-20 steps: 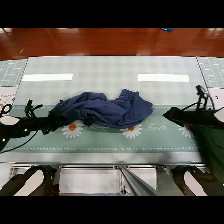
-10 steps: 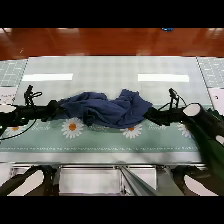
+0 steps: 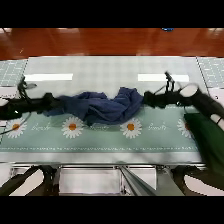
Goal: Fold the shirts.
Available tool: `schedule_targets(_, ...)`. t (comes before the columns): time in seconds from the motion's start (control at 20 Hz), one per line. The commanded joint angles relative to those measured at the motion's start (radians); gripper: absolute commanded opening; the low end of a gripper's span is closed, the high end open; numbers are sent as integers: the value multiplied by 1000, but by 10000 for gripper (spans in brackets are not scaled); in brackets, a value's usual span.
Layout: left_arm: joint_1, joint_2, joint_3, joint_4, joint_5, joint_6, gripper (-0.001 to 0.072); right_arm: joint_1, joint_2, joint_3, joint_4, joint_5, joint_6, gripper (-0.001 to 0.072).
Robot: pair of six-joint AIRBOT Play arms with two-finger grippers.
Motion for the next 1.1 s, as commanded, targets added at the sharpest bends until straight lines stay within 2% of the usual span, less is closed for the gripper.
schedule_targets(0.0,44,84,187,-95,-65,1,17,-34,67,277,-137,127,18,23)
schedule_targets(0.3,103,292,641,-143,-68,-3,17,-71,298,827,-374,279,60,22)
schedule_targets(0.45,127,380,815,-142,-67,-3,17,-71,440,910,-439,343,61,23)
schedule_targets(0.6,161,476,904,-108,-67,-6,17,-71,582,909,-535,462,110,23)
schedule_targets(0.75,160,570,913,57,-104,-82,17,-71,694,856,-590,619,148,23)
schedule_targets(0.9,105,602,877,211,-185,-144,17,-71,810,644,-570,682,211,23)
schedule_targets(1.05,54,584,725,219,-231,-165,17,-71,887,326,-491,649,245,23)
